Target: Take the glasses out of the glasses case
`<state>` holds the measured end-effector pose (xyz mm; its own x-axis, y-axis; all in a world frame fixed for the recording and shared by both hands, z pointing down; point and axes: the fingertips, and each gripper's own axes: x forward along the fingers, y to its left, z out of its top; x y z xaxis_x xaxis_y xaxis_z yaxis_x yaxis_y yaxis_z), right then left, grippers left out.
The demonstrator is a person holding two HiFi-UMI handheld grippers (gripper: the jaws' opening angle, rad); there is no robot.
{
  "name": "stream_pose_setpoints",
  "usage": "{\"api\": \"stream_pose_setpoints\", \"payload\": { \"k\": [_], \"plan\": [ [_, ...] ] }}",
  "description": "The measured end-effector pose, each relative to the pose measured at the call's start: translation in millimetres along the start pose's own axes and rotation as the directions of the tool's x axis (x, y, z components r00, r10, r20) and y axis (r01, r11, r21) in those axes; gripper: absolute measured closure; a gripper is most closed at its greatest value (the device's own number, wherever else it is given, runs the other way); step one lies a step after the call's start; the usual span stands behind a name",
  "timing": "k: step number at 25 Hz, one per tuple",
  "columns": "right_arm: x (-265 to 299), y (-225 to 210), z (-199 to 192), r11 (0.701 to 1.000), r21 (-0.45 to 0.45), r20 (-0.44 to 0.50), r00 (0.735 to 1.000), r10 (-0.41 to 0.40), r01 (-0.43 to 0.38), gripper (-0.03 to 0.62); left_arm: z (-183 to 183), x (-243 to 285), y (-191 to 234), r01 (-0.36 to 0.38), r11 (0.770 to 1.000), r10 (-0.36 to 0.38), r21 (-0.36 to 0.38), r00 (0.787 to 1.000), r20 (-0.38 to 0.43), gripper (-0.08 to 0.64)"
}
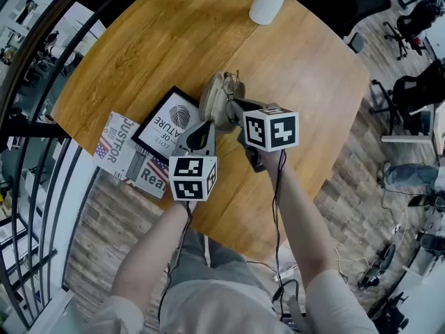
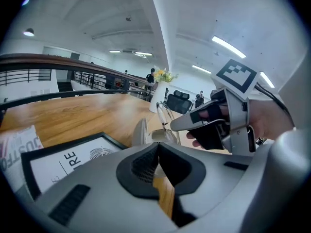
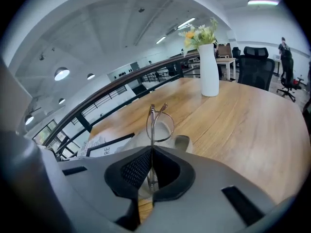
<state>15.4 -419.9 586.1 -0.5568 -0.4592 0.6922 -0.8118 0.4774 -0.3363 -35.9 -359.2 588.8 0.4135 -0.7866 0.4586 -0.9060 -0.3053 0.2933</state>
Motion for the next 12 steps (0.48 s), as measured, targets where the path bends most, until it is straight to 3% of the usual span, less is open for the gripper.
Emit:
{"api": "stream_pose_setpoints", "payload": {
  "k": [7,12],
  "plan": [
    [-76.8,30.4,48.6,0.999,-0.043,0.149,0.989,0.000,0.007,0.563,66.9,-44.0,-5.4,0.012,0.999,-0.016,0.045,0.996,0.091,0.544],
    [-148.6,58.0,84.7,0.997,-0.070,0.285,0.959,0.000,0.021,0.563,126.3,-87.1,-17.9,0.027,0.994,-0.045,0.103,0.983,0.178,0.544]
  ]
}}
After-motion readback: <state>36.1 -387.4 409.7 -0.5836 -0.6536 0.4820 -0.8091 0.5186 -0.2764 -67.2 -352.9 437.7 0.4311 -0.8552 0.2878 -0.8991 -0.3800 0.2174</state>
